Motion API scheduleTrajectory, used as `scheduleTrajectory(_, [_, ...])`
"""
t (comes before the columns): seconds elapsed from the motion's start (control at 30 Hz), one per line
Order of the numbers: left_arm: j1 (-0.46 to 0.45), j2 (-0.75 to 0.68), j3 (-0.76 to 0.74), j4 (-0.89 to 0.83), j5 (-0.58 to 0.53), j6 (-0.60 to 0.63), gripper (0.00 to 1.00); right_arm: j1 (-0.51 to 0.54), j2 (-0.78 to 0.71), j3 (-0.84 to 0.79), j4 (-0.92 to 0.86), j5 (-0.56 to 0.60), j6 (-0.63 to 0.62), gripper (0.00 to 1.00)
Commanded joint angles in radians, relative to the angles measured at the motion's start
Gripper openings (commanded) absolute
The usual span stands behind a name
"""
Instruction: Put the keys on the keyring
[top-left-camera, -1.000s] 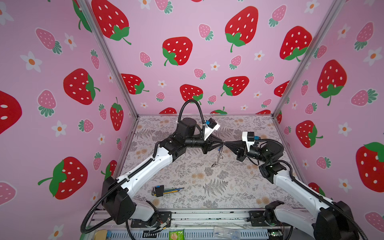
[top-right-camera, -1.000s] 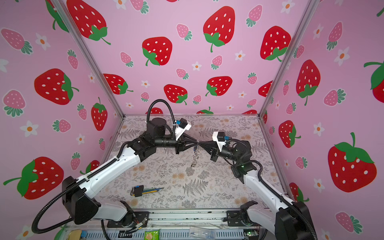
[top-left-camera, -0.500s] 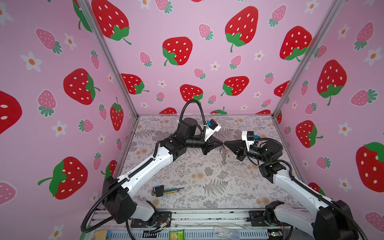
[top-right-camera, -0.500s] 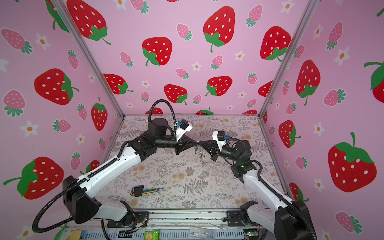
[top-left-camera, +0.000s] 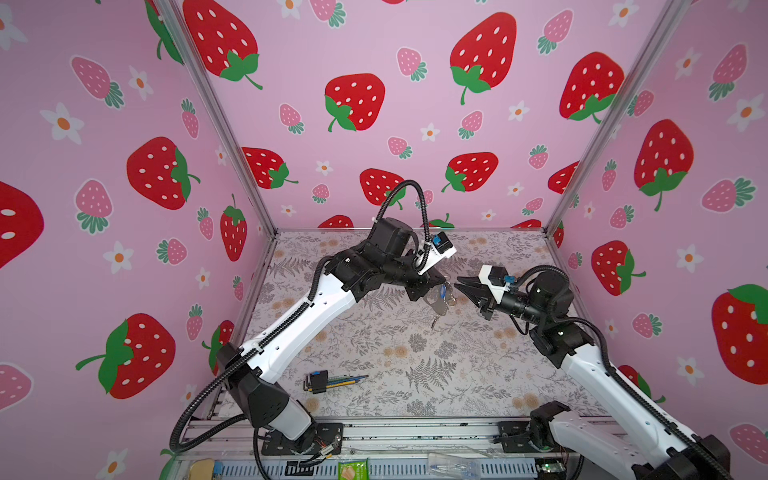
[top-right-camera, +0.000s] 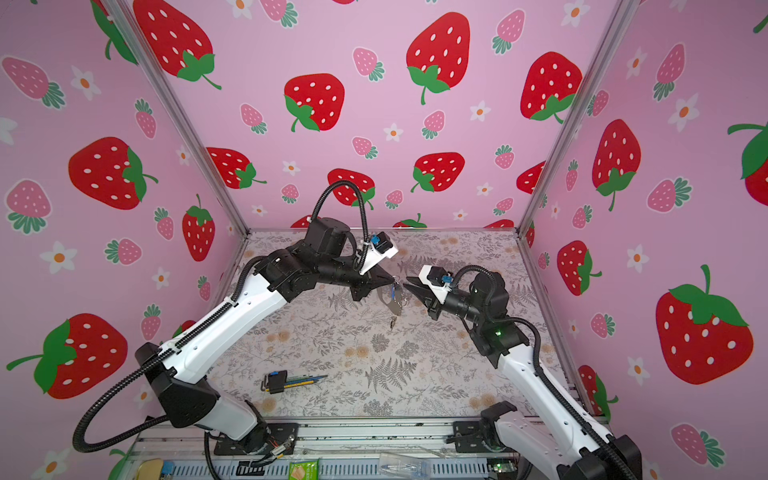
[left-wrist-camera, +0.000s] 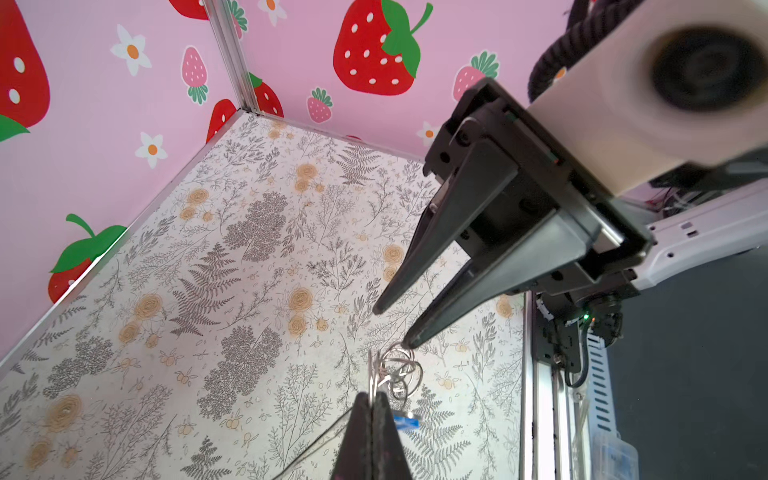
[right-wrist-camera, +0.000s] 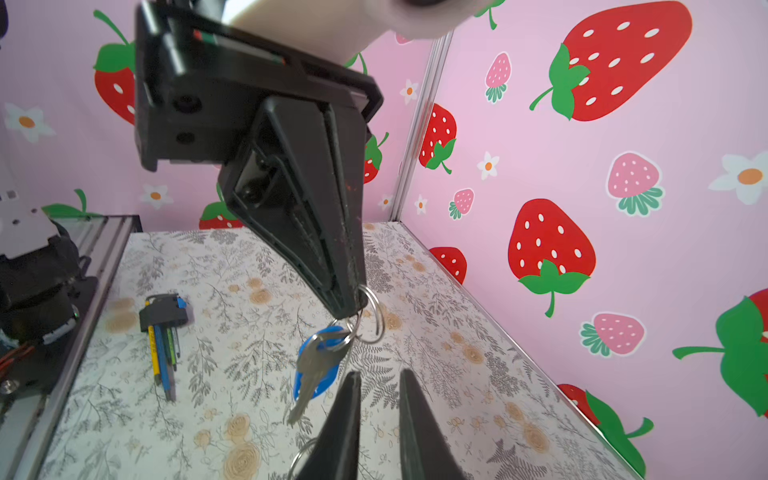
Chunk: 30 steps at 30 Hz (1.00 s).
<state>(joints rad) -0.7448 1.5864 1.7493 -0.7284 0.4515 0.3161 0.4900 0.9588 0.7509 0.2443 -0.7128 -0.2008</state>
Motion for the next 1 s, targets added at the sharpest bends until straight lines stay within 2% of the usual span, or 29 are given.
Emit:
scheduleTrajectory(0.0, [-0.028, 0.043, 0.101, -0.203, -0.071, 0.108, 0.00, 0.013, -0.012, 0.035, -0.087, 0.003, -0.107, 0.18])
scheduleTrajectory(0.53, [-0.074, 0.098, 0.206, -0.278, -0.095, 0.127, 0.00, 0.045, 0.007, 0.038, -0.081, -0.038, -0.118, 0.16])
scheduleTrajectory(0.77, [-0.091, 0.113, 0.223, -0.293, -0.099, 0.135, 0.00, 0.049, 0.009, 0.040, -0.090, -0.019, -0.122, 0.16])
scheduleTrajectory(0.97, [-0.111, 0.124, 0.229, -0.299, -0.119, 0.146, 0.00, 0.051, 0.014, 0.042, -0.096, -0.018, -0.123, 0.11])
